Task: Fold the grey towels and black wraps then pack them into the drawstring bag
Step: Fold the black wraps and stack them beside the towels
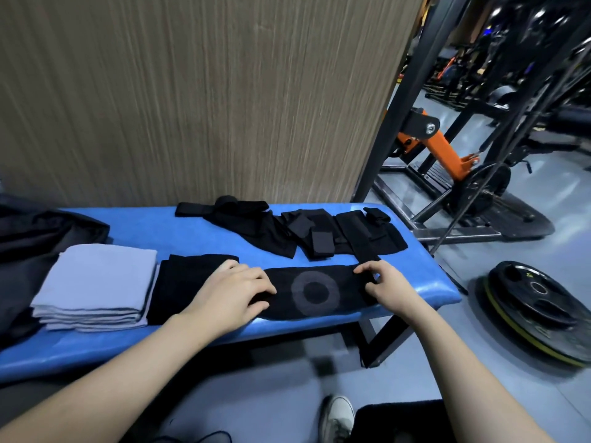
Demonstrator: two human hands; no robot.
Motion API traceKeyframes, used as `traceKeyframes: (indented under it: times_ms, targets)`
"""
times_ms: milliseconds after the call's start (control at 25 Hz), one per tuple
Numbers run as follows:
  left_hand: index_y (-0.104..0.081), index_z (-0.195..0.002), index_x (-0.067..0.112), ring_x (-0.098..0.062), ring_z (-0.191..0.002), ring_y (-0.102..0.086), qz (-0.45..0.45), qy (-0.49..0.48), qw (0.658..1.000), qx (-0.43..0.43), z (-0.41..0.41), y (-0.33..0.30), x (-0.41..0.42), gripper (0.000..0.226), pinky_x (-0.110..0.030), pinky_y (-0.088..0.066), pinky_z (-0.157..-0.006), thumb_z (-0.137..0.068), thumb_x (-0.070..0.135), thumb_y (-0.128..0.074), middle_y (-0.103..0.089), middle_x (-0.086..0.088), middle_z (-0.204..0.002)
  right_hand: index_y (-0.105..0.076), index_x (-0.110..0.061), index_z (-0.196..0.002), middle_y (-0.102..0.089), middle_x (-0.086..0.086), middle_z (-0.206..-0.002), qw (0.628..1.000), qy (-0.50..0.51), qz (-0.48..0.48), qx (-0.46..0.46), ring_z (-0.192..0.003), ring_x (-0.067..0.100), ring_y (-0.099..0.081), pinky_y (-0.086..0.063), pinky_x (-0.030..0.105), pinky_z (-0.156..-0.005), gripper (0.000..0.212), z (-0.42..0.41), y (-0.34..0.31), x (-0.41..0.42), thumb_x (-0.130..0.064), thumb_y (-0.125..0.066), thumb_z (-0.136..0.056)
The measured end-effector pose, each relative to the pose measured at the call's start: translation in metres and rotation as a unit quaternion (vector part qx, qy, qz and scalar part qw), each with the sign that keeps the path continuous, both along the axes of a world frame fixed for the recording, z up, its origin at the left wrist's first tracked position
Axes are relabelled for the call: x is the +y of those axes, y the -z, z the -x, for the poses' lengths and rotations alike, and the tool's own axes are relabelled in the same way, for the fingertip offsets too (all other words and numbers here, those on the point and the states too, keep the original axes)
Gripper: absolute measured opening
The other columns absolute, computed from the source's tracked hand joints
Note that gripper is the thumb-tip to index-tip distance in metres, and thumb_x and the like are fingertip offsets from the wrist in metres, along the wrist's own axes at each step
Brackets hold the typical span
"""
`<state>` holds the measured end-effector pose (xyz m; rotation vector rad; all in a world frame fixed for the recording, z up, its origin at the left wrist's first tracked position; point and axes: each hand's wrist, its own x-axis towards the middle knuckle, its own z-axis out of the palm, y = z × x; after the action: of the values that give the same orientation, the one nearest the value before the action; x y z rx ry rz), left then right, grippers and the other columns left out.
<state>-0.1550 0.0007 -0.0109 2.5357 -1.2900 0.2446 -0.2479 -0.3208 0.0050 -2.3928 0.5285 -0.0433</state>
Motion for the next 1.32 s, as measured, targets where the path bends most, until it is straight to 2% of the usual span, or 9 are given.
traceKeyframes:
  times_ms: [120,280,520,720,920,1120,1200,1320]
  targets:
    - [-0.072,-0.102,0.039,-0.011,-0.087,-0.057,-0.001,-0.053,0.998,-0.042,-0.002,-0.001,-0.005,0.039,-0.027,-0.027,-0.097,-0.081,0.062,-0.049,-0.061,0.02,-0.095,-0.067,-0.027,-0.107,-0.052,0.002,-0.1,1.0,-0.018,0.002,-0.001,-0.079,0.01,-0.051,-0.04,0.016,-0.066,0.031,0.007,-0.001,-0.005,-0.002,-0.061,-0.089]
    - [-0.074,-0.103,0.039,-0.015,-0.088,-0.055,-0.018,-0.08,0.995,-0.053,-0.007,-0.003,-0.005,0.037,-0.03,-0.027,-0.099,-0.08,0.062,-0.055,-0.058,0.015,-0.09,-0.068,-0.03,-0.102,-0.05,-0.003,-0.08,0.999,-0.024,-0.023,-0.001,-0.068,0.011,-0.047,-0.039,0.02,-0.064,0.024,0.014,-0.002,-0.013,-0.011,-0.072,-0.087]
    - [-0.072,-0.109,0.038,-0.017,-0.103,-0.056,-0.047,-0.106,0.992,-0.046,-0.01,-0.002,-0.008,0.043,-0.042,-0.02,-0.115,-0.076,0.066,-0.066,-0.062,0.014,-0.095,-0.064,-0.028,-0.103,-0.047,-0.003,-0.068,0.998,-0.044,0.019,0.032,-0.057,0.008,-0.044,-0.038,0.023,-0.058,0.03,0.011,-0.002,-0.012,-0.009,-0.076,-0.083]
    - [-0.067,-0.116,0.04,-0.01,-0.113,-0.05,-0.038,-0.099,0.994,-0.009,-0.009,-0.005,-0.008,0.04,-0.038,-0.007,-0.12,-0.084,0.063,-0.06,-0.059,0.018,-0.104,-0.065,-0.023,-0.1,-0.046,-0.002,-0.068,1.0,-0.006,-0.017,0.023,-0.058,0.011,-0.043,-0.035,0.016,-0.053,0.025,0.012,-0.008,-0.015,-0.002,-0.067,-0.086]
    - [-0.062,-0.119,0.041,-0.009,-0.114,-0.046,-0.041,-0.101,0.994,0.016,-0.006,-0.006,-0.01,0.038,-0.037,-0.004,-0.121,-0.087,0.062,-0.056,-0.053,0.018,-0.107,-0.07,-0.021,-0.1,-0.05,0.004,-0.076,0.992,0.042,-0.12,-0.023,-0.068,0.016,-0.05,-0.043,0.026,-0.067,0.023,0.022,-0.014,-0.019,-0.003,-0.068,-0.087]
    - [-0.061,-0.119,0.041,-0.009,-0.113,-0.046,-0.038,-0.098,0.994,0.026,-0.008,-0.006,-0.009,0.039,-0.036,-0.004,-0.121,-0.087,0.062,-0.056,-0.052,0.018,-0.106,-0.064,-0.003,-0.111,-0.056,0.015,-0.087,0.942,0.073,-0.328,-0.017,-0.054,0.023,-0.053,-0.045,0.031,-0.054,0.019,0.025,-0.024,-0.008,0.003,-0.06,-0.093]
    - [-0.061,-0.12,0.041,-0.008,-0.112,-0.046,-0.033,-0.094,0.994,0.035,-0.008,-0.006,-0.008,0.039,-0.036,-0.004,-0.121,-0.087,0.062,-0.056,-0.051,0.019,-0.105,-0.065,-0.002,-0.109,-0.055,0.016,-0.087,0.948,0.069,-0.31,-0.016,-0.052,0.023,-0.052,-0.044,0.032,-0.052,0.018,0.024,-0.026,-0.003,0.003,-0.058,-0.094]
    - [-0.061,-0.123,0.041,-0.006,-0.111,-0.045,-0.021,-0.082,0.995,0.048,-0.01,-0.006,-0.006,0.04,-0.035,-0.003,-0.12,-0.088,0.061,-0.056,-0.051,0.02,-0.107,-0.071,-0.017,-0.1,-0.063,0.01,-0.082,0.984,0.032,-0.162,-0.062,-0.059,0.018,-0.054,-0.046,0.03,-0.057,0.02,0.019,-0.034,0.012,-0.002,-0.061,-0.092]
